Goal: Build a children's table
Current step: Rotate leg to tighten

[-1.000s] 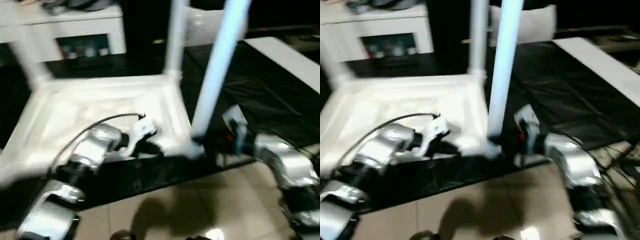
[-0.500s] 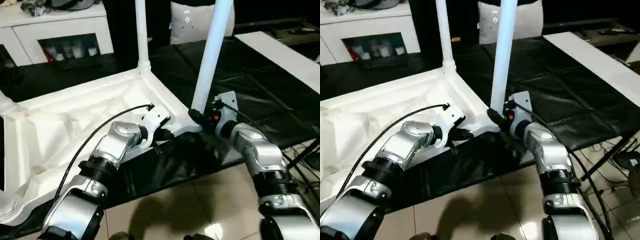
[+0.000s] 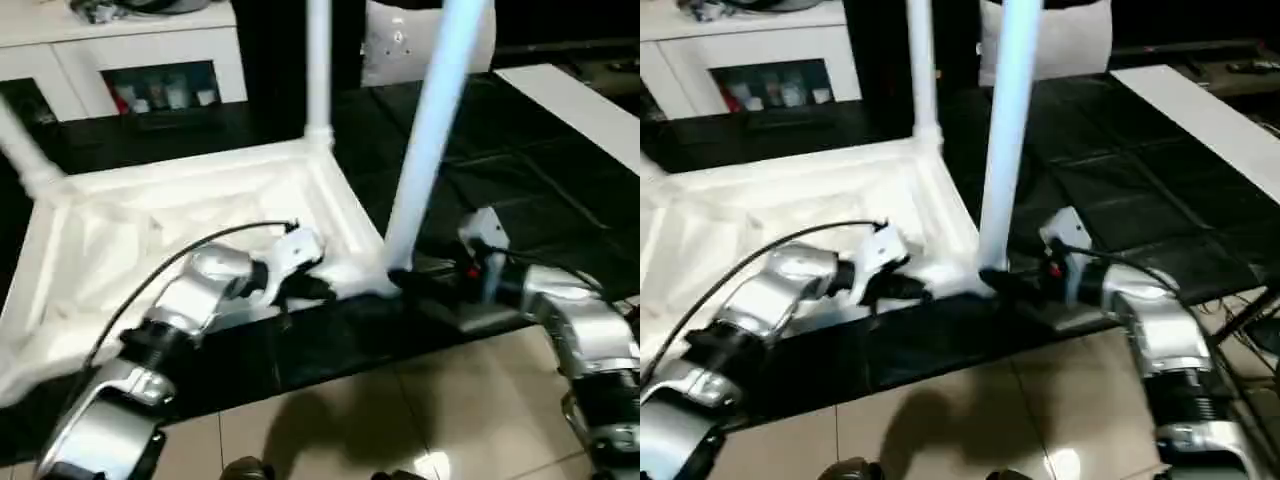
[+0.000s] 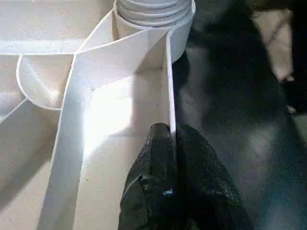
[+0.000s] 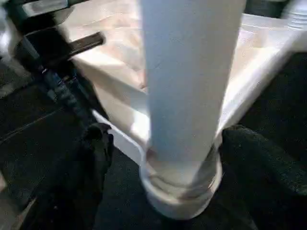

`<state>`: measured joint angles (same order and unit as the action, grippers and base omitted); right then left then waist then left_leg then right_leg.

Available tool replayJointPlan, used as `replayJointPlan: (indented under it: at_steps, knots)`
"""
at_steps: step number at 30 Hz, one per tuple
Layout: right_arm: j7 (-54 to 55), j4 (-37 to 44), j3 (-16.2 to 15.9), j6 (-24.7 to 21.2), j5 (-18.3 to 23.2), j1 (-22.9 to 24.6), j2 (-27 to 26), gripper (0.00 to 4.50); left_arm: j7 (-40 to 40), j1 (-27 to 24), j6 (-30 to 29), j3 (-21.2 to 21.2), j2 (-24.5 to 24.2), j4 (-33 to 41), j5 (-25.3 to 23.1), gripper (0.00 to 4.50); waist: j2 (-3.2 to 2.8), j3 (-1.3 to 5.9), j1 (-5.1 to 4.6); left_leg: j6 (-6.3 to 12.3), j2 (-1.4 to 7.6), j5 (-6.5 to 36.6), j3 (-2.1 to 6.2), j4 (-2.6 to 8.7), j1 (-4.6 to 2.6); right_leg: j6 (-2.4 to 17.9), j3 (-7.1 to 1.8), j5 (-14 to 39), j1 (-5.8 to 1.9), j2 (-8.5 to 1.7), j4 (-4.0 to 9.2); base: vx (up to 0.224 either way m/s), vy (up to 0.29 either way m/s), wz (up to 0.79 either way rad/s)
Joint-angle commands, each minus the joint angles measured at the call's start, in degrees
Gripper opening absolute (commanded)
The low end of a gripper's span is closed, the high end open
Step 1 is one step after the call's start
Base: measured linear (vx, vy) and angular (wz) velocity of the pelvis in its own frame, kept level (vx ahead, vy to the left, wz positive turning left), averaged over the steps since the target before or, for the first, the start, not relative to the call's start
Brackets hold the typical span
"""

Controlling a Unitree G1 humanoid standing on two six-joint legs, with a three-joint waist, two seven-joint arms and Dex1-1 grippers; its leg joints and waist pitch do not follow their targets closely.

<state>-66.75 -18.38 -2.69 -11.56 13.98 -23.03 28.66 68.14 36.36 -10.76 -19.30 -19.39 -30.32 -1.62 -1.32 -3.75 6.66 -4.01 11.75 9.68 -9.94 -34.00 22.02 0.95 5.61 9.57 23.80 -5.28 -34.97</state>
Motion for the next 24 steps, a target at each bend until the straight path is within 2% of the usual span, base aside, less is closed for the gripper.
replayJointPlan:
  at_steps: [1,3,5,6,7,8,13,15,16,19,24]
  knots:
    - [-6.2,2.1,-2.1,1.6,1.2,0.7,1.8,3.90,6.4,0.7,4.0,-3.1,-1.0,2.9,0.4,0.00,0.58,4.26,0.22,4.49,1.71,12.4,-0.04,3.58,-1.30,11.8,-2.87,15.5,-3.15,-3.22,4.68,0.000,0.000,0.00]
    - [-7.5,2.4,-2.4,0.9,1.7,0.7,2.3,3.90,7.5,0.7,4.5,-3.3,-1.3,2.9,0.4,0.00,0.59,4.35,0.60,4.26,1.77,12.4,0.01,3.61,-1.24,11.8,-2.89,15.4,-3.36,-3.25,4.57,0.000,0.000,0.00]
    - [-10.4,2.4,-3.1,-0.5,2.5,0.5,3.2,3.64,10.4,0.6,5.8,-4.2,-2.1,3.1,0.5,0.00,0.59,4.41,0.97,4.20,1.84,12.1,0.07,3.63,-1.11,11.8,-2.90,14.9,-3.43,-3.29,4.42,0.000,0.000,0.00]
    - [-11.0,2.3,-3.2,-0.9,2.7,0.3,3.3,3.56,11.1,0.6,6.0,-4.5,-2.3,3.2,0.7,0.00,1.06,4.63,1.10,4.21,1.85,11.9,0.01,3.56,-1.17,11.8,-2.89,14.7,-3.47,-3.31,4.34,0.000,0.000,0.00]
    - [-11.3,2.2,-3.3,-1.1,2.8,0.2,3.4,3.54,11.4,0.6,6.0,-4.6,-2.4,3.3,0.7,0.00,0.82,4.57,1.43,3.99,1.93,11.5,0.01,3.55,-1.24,12.1,-2.98,14.6,-3.27,-3.41,4.27,0.000,0.000,0.00]
    - [-12.4,2.1,-3.6,-2.0,3.1,0.0,3.6,3.45,12.5,0.4,6.2,-5.0,-2.8,3.7,0.8,0.00,0.90,4.67,1.57,3.91,1.88,11.2,0.02,3.49,-1.18,12.2,-2.94,14.2,-3.39,-3.41,4.12,0.000,0.000,0.00]
    - [-15.9,2.9,-5.0,-3.3,4.2,0.0,4.6,3.12,14.2,0.4,7.5,-6.1,-3.7,3.6,0.4,0.00,0.94,4.69,1.63,3.86,1.75,10.8,0.09,3.42,-0.88,11.8,-2.89,14.3,-3.54,-3.46,4.06,0.000,0.000,0.00]
    - [-17.2,2.9,-5.6,-3.6,4.3,0.1,5.0,3.00,15.0,0.6,8.8,-6.6,-4.1,2.8,-0.2,0.00,1.15,4.67,1.69,3.84,1.72,11.0,0.09,3.42,-0.89,11.3,-2.86,15.4,-3.55,-3.48,4.17,0.000,0.000,0.00]
    - [-17.3,2.9,-5.6,-3.6,4.3,0.1,5.1,2.78,15.0,0.7,8.9,-6.6,-4.1,2.7,-0.2,0.00,1.06,4.70,1.68,3.74,1.75,10.7,0.07,3.41,-0.89,11.2,-2.90,15.4,-3.48,-3.49,4.17,0.000,0.000,0.00]
    - [-18.2,3.1,-5.7,-4.2,4.5,0.1,5.3,2.74,15.3,1.0,9.3,-6.4,-4.0,2.1,-0.2,0.00,1.15,4.67,1.65,3.67,1.72,10.8,0.06,3.38,-0.89,11.2,-2.83,15.8,-3.46,-3.45,4.20,0.000,0.000,0.00]
    - [-18.5,3.2,-6.0,-4.7,4.6,-0.1,5.4,2.32,14.7,1.2,8.7,-6.0,-3.8,1.8,0.1,0.00,1.23,4.73,1.68,3.61,1.74,10.4,0.08,3.36,-0.89,11.0,-2.85,15.7,-3.46,-3.46,4.12,0.000,0.000,0.00]
